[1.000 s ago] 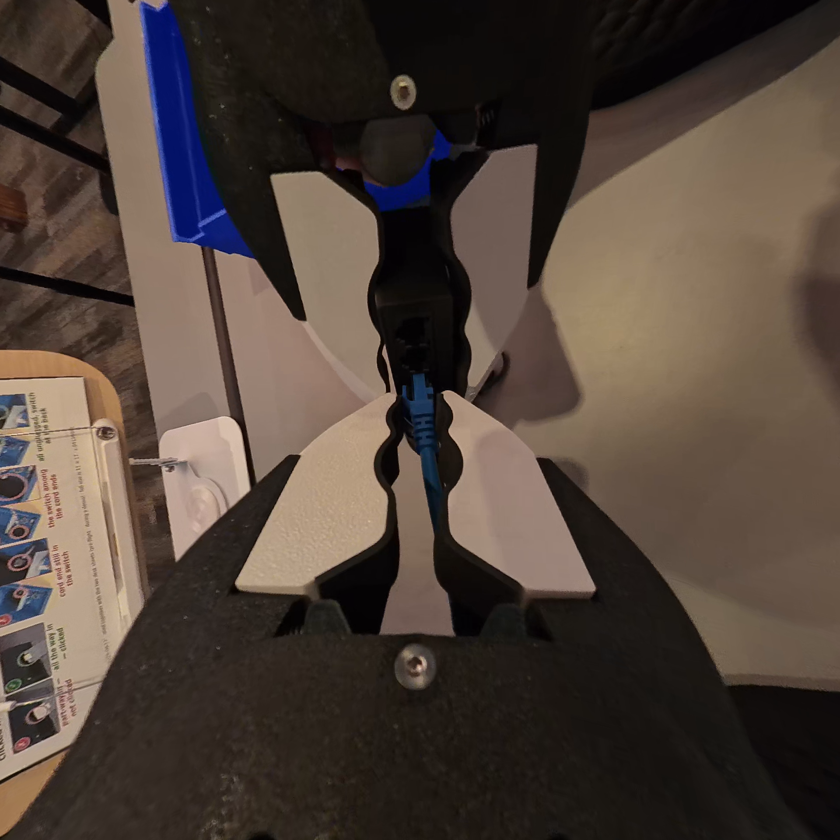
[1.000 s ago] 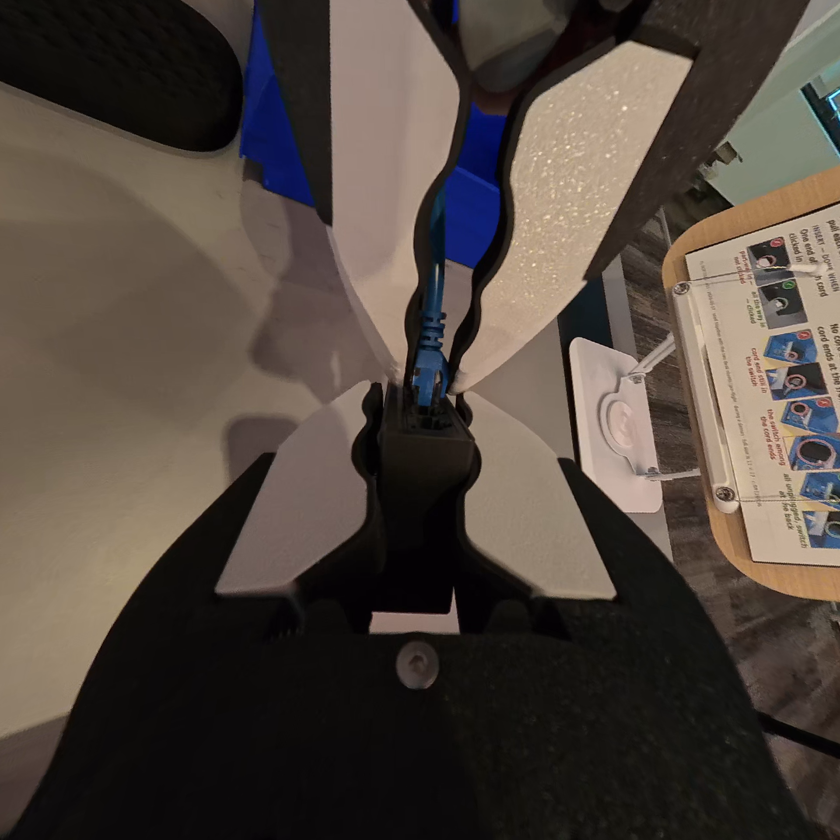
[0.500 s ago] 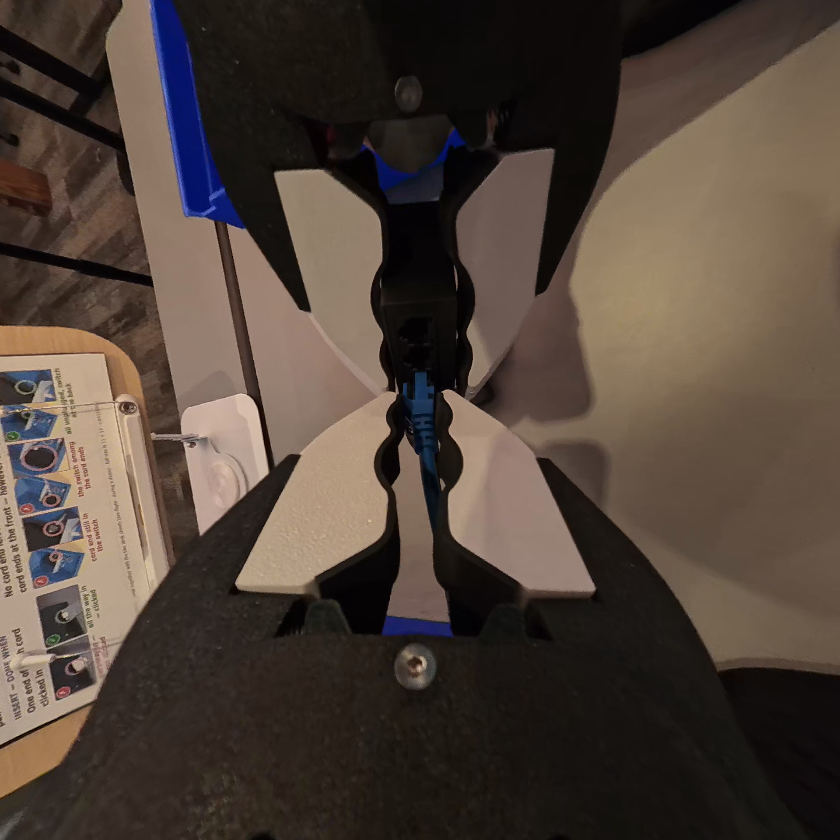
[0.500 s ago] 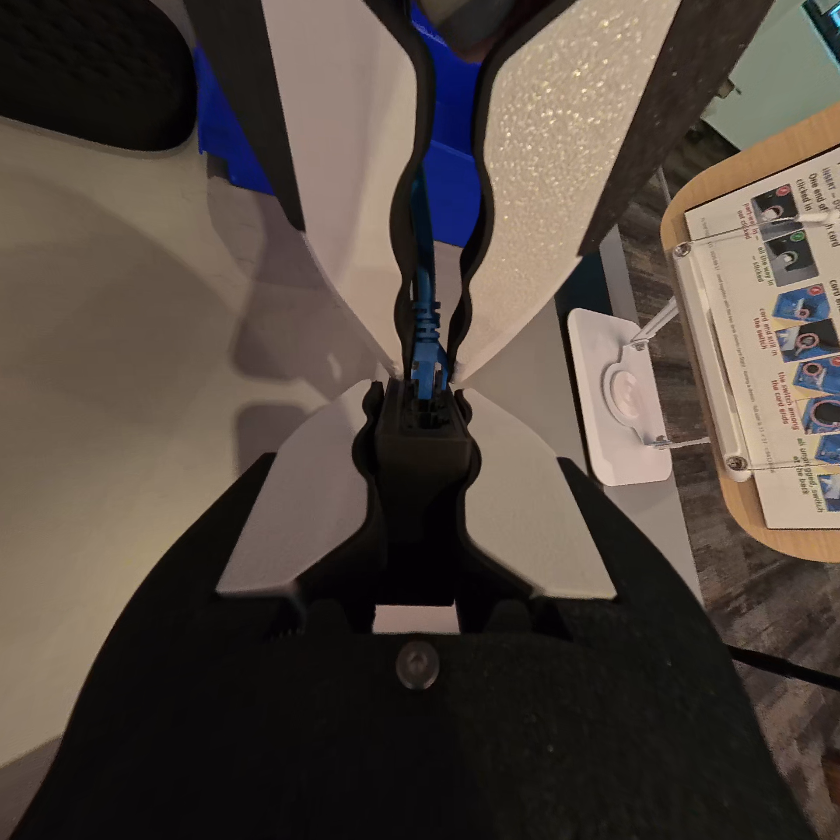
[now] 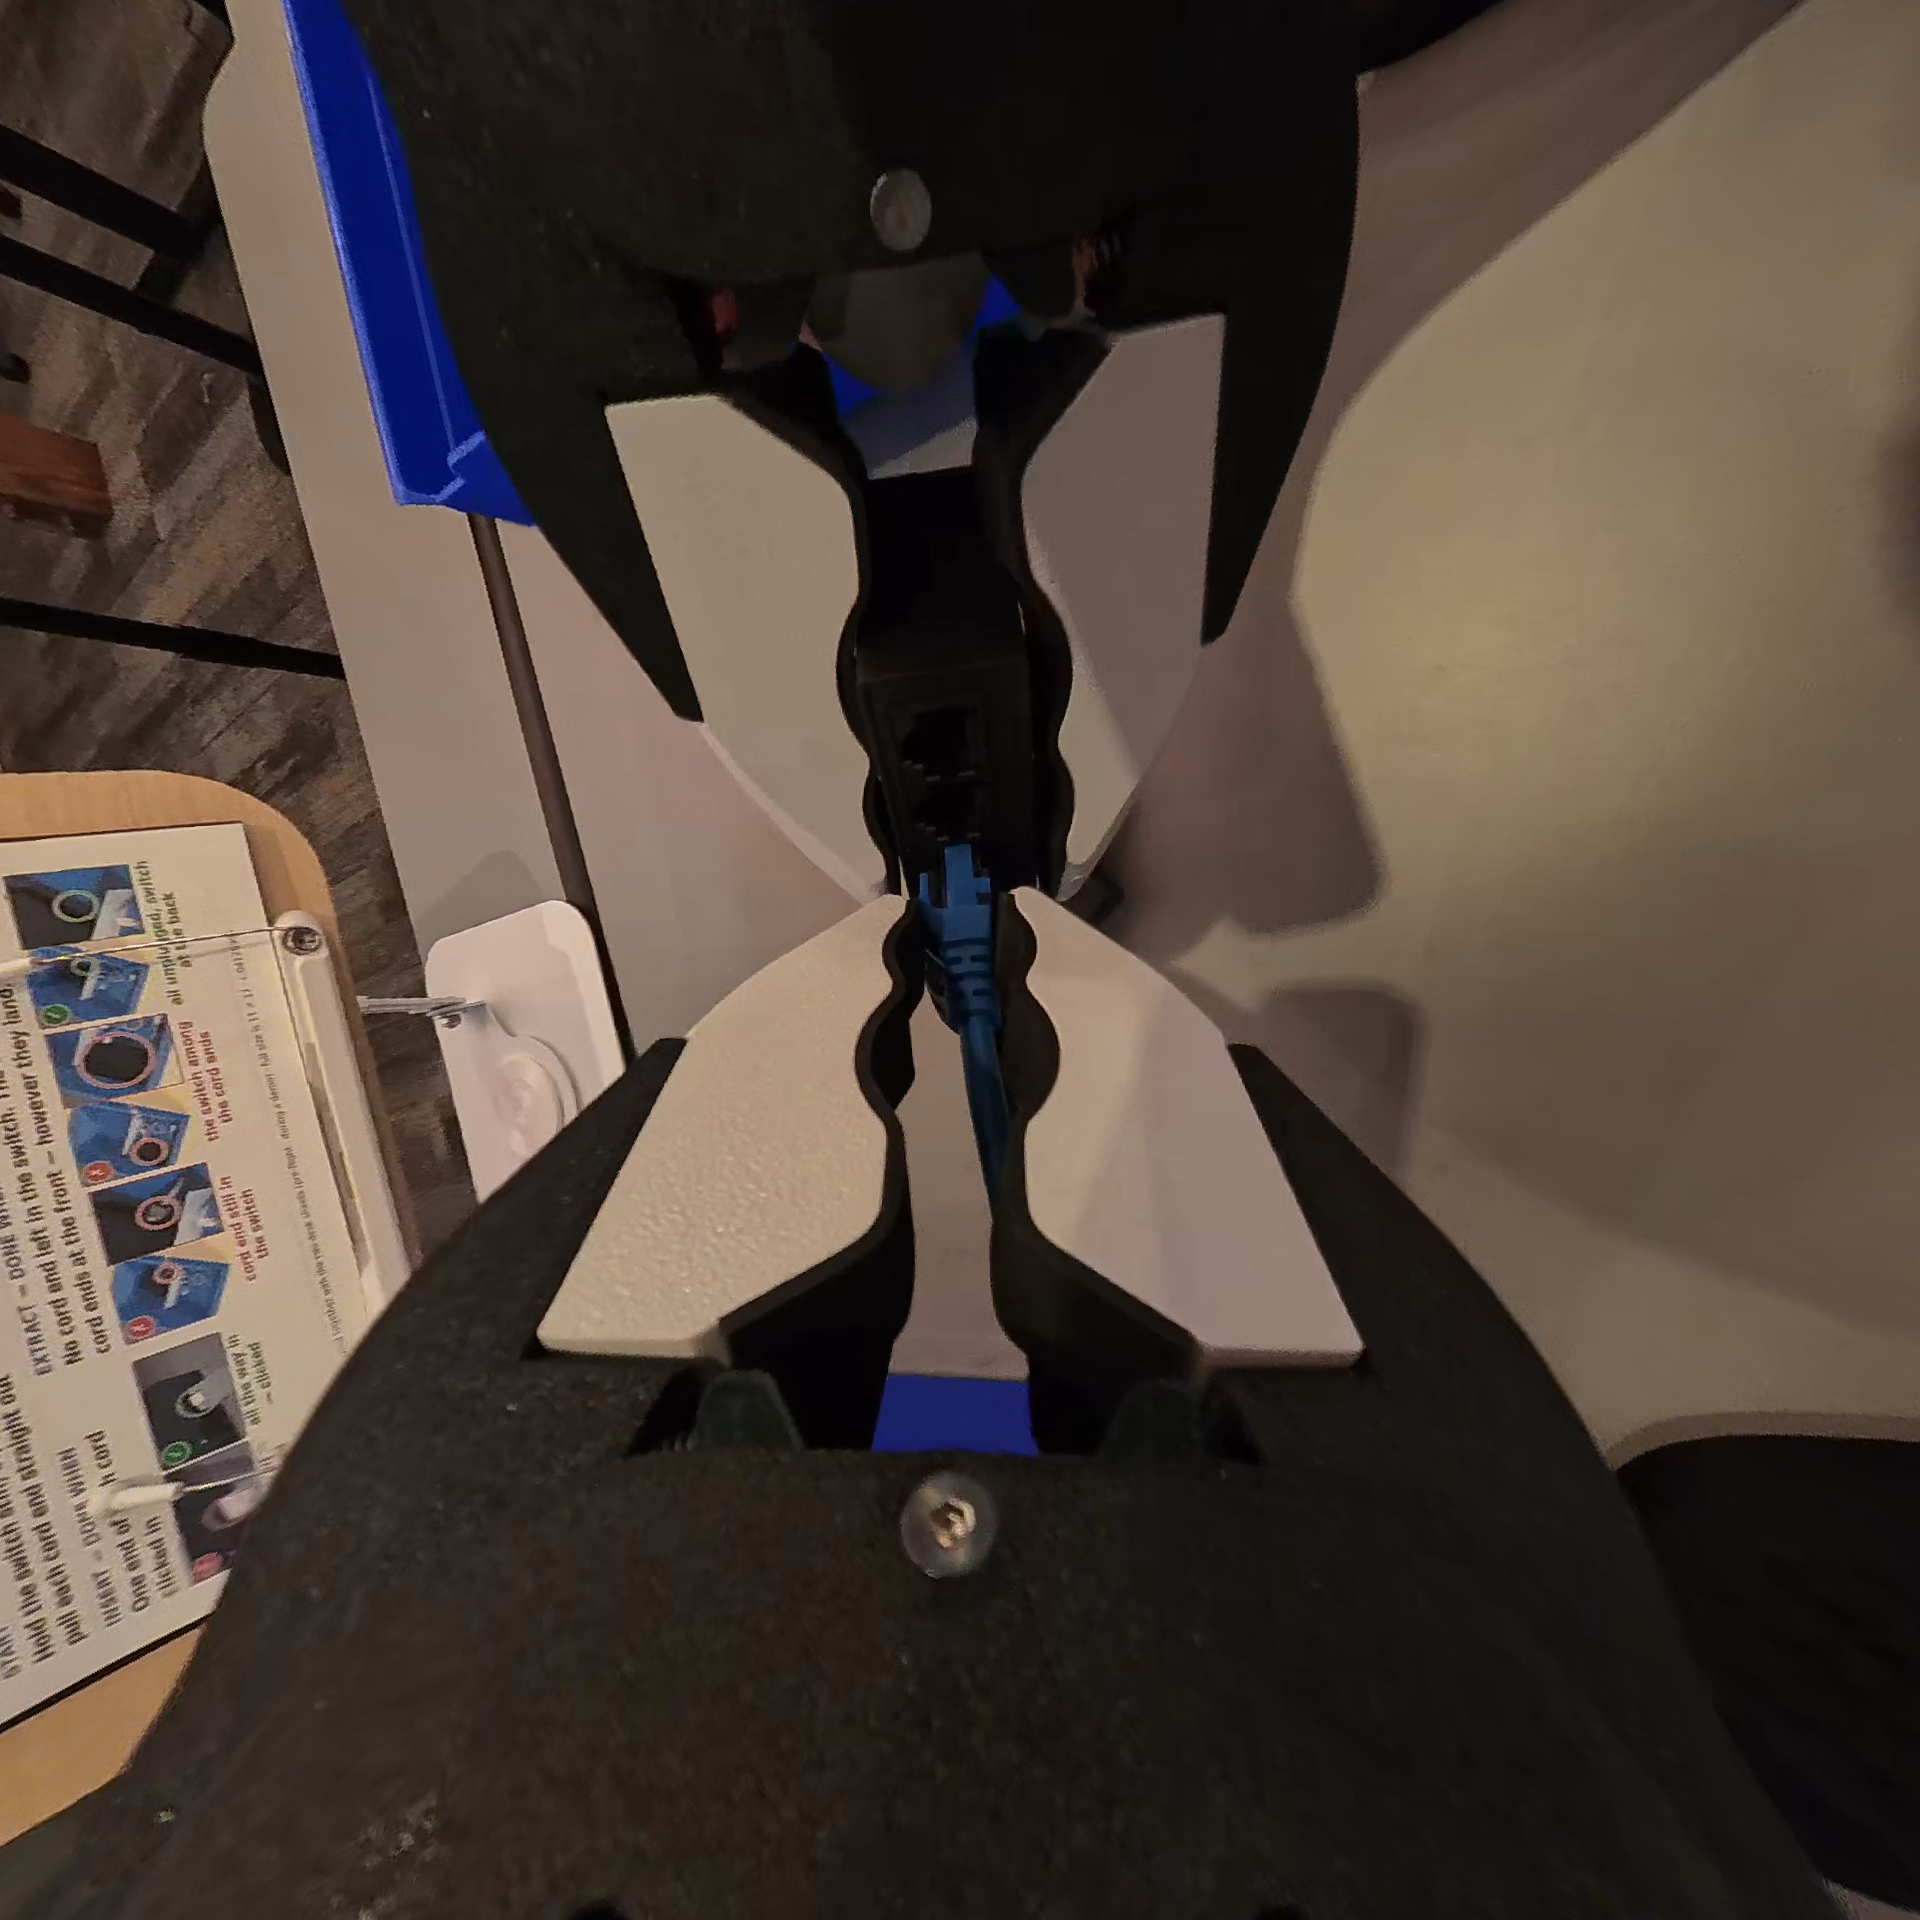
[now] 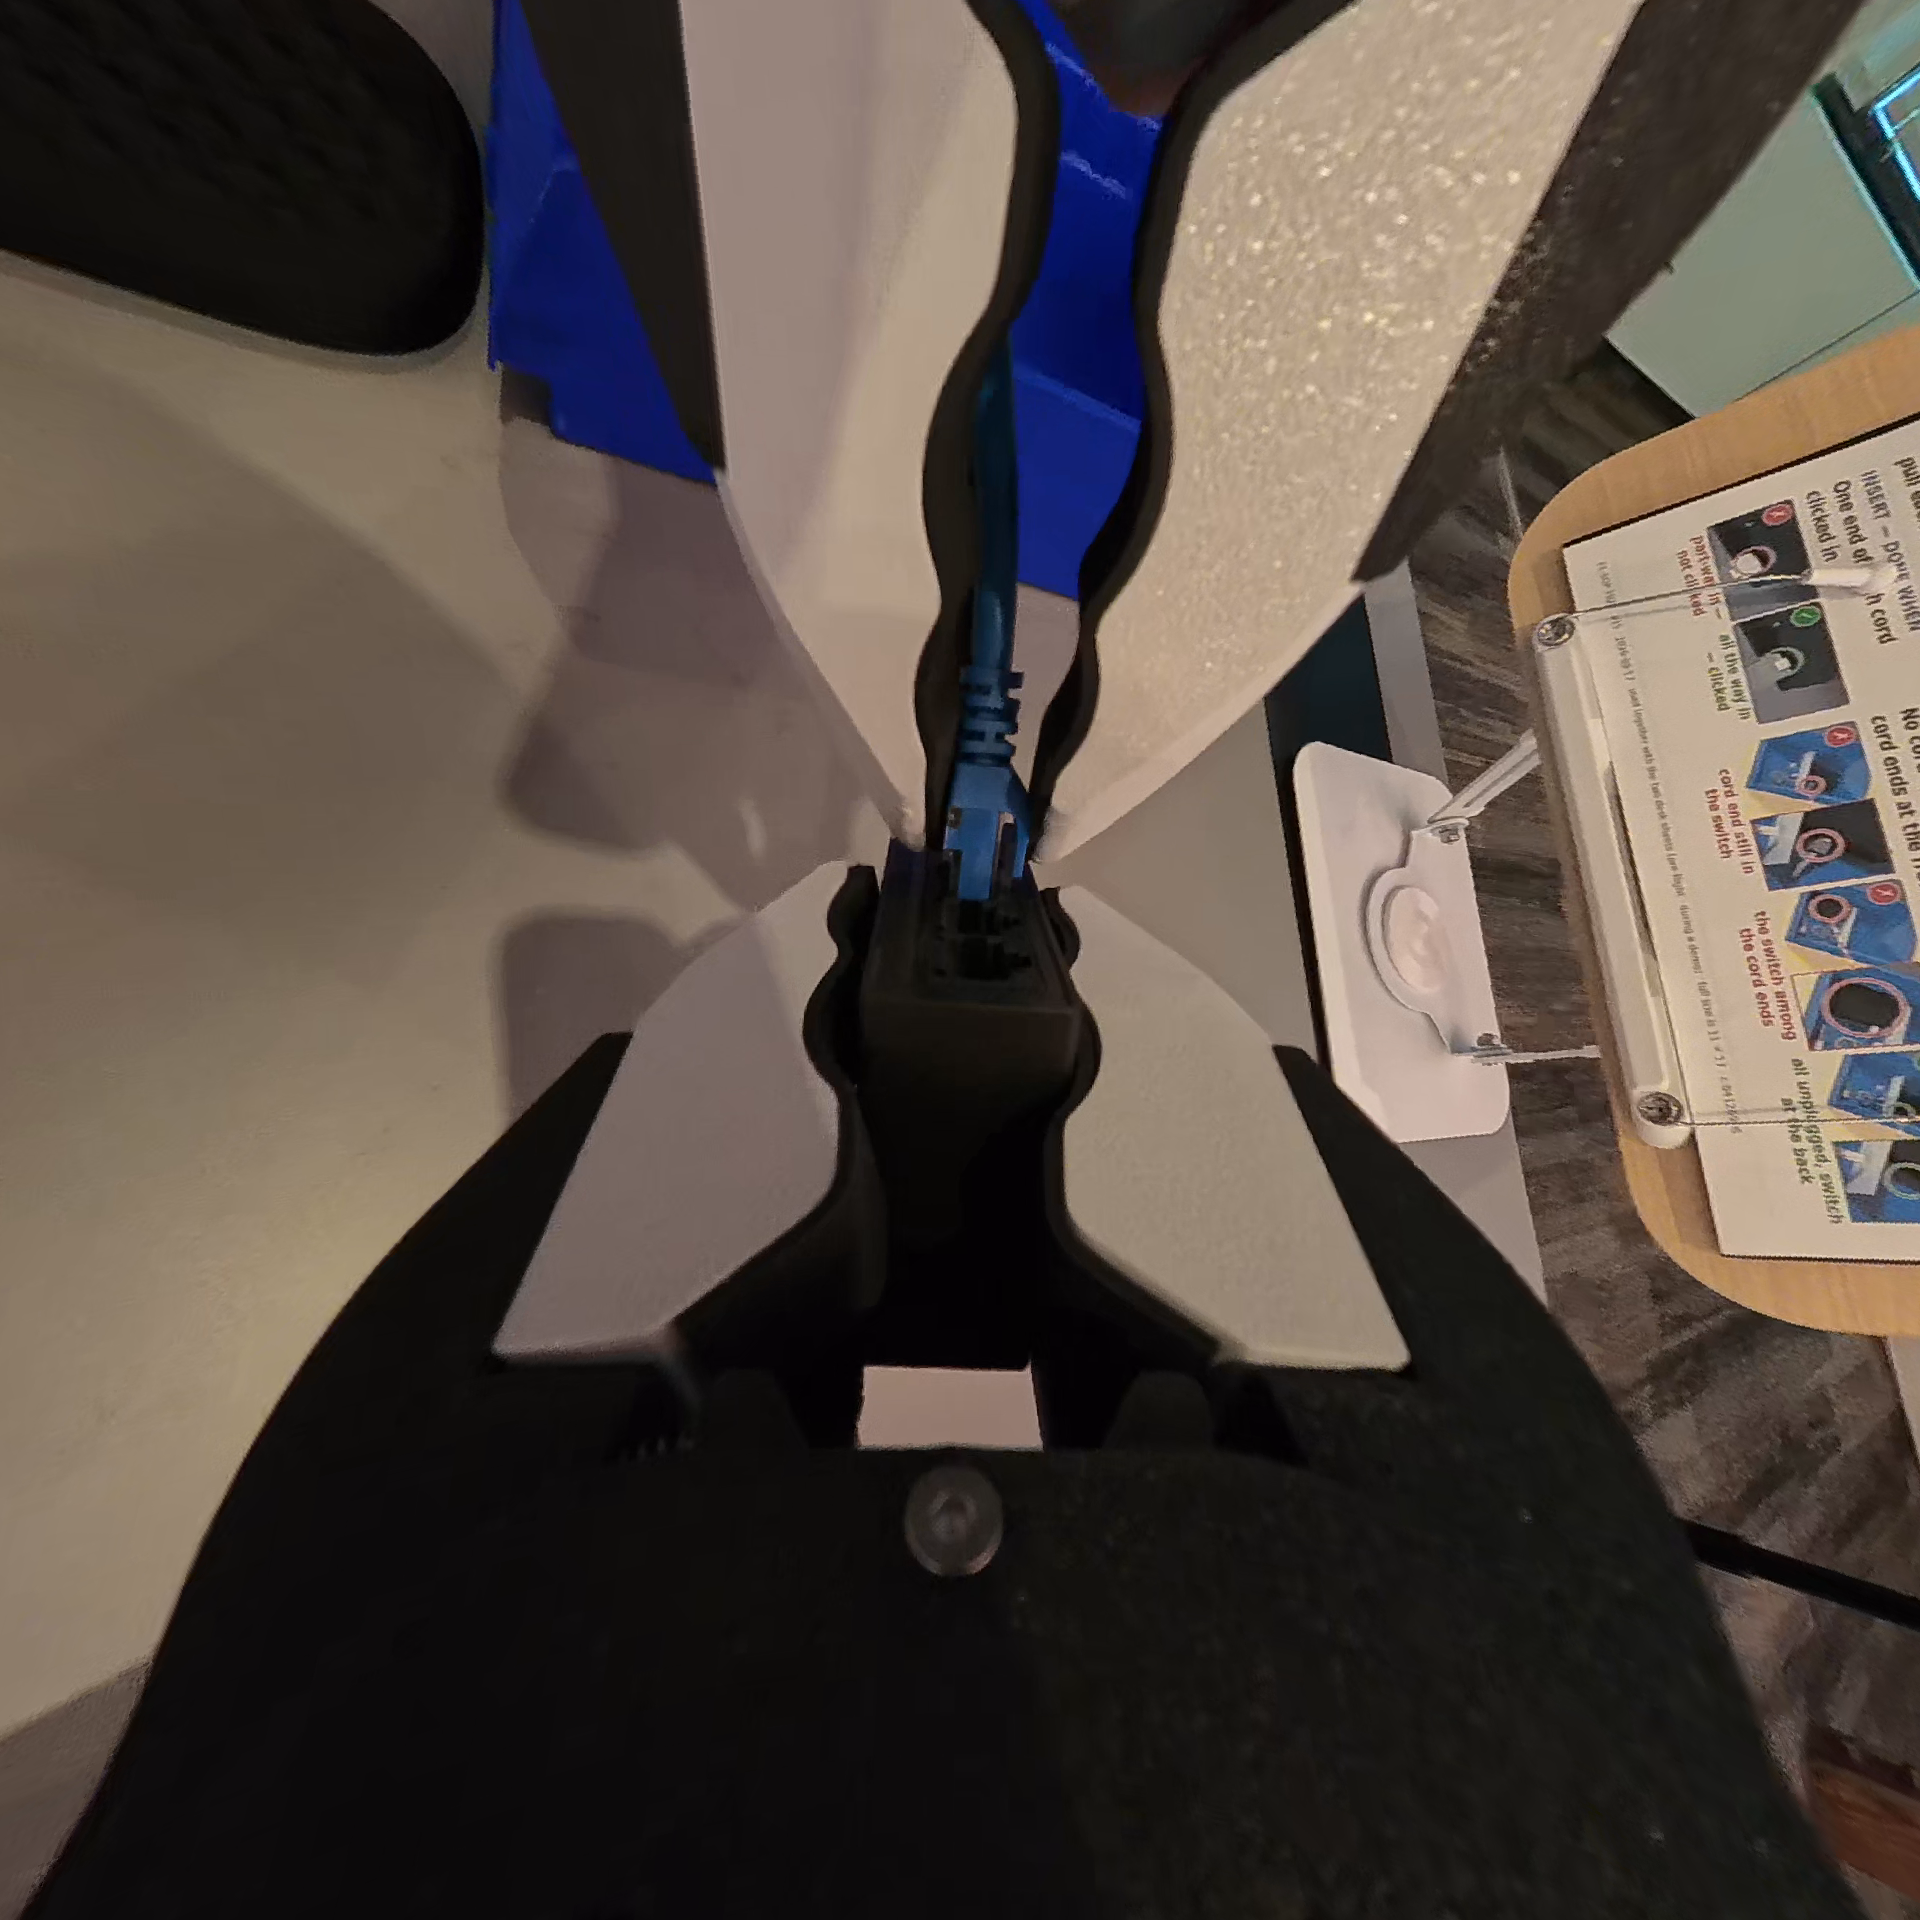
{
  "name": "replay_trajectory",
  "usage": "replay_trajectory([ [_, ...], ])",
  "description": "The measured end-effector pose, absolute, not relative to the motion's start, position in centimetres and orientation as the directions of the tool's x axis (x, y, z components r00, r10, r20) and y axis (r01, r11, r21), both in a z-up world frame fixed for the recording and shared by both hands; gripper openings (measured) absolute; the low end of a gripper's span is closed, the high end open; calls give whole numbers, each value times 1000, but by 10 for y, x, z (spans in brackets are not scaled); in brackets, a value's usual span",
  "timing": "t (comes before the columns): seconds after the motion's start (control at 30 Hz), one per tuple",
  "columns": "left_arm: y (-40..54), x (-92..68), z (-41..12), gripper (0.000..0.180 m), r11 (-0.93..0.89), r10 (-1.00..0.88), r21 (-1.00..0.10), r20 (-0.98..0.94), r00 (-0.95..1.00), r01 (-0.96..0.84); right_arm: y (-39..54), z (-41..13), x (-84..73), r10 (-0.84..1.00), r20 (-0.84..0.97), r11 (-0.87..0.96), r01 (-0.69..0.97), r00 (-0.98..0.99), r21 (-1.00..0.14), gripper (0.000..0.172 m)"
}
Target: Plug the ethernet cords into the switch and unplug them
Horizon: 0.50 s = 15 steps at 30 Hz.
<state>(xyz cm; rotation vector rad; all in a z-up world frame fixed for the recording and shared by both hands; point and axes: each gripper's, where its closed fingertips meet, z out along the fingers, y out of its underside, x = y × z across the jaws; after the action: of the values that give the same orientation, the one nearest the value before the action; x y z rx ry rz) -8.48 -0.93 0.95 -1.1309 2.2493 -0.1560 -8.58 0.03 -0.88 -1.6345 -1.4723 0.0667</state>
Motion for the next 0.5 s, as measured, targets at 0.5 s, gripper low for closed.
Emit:
replay_trajectory([
  [0.5,-1,-80,15,12,641,-723,-231,-503,-474,-732,11,-6,-81,766,551,110,777,331,-620,32],
])
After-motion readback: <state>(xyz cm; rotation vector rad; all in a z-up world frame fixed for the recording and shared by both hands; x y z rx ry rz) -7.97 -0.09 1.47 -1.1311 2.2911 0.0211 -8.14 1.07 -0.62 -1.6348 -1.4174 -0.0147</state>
